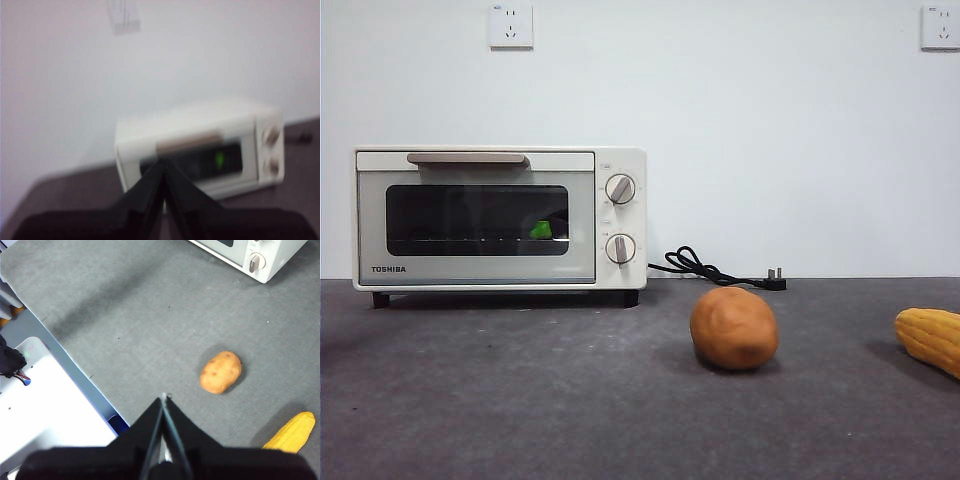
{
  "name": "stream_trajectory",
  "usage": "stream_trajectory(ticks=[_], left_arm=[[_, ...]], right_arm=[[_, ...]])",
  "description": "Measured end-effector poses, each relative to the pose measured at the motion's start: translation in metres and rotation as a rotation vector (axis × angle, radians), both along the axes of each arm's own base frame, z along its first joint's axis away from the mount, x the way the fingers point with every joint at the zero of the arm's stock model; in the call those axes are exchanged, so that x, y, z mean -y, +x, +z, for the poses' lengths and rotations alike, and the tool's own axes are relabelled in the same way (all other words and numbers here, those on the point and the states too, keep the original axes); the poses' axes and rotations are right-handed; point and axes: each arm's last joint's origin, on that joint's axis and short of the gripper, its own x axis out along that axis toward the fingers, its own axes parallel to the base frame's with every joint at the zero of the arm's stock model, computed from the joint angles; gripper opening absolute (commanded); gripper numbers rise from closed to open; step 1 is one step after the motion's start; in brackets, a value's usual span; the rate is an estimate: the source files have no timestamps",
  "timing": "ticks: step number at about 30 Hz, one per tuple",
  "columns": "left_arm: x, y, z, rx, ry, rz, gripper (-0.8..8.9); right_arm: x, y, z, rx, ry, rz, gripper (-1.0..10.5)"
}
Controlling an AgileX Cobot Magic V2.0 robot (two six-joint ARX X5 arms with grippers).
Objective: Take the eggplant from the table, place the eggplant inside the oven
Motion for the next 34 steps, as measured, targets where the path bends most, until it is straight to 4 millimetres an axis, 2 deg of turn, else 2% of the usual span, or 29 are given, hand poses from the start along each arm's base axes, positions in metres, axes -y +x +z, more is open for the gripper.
stream_trajectory(ticks=[4, 8, 13, 16, 21, 34], left_arm=[[-0.001, 0.009, -0.045, -0.099, -0.036, 0.008, -0.04], [-0.003, 0.015, -0.077, -0.162, -0.077, 0.054, -0.04], [-0.003, 0.018, -0.110, -0.219, -0.122, 0.108, -0.04], [-0.002, 0.020, -0.124, -0.248, -0.142, 0.138, -0.04], [-0.001, 0.022, -0.136, -0.282, -0.172, 0.157, -0.04], [0.002, 0.023, -0.135, -0.276, -0.187, 0.095, -0.04]], right_arm=[[0.000, 0.000, 0.000, 0.000, 0.000, 0.000, 0.0], [0.000, 0.000, 0.000, 0.000, 0.000, 0.000, 0.0], [0.000, 0.000, 0.000, 0.000, 0.000, 0.000, 0.0], [0.000, 0.000, 0.000, 0.000, 0.000, 0.000, 0.0], [0.000, 0.000, 0.000, 0.000, 0.000, 0.000, 0.0], [0.000, 0.000, 0.000, 0.003, -0.004, -0.005, 0.0]])
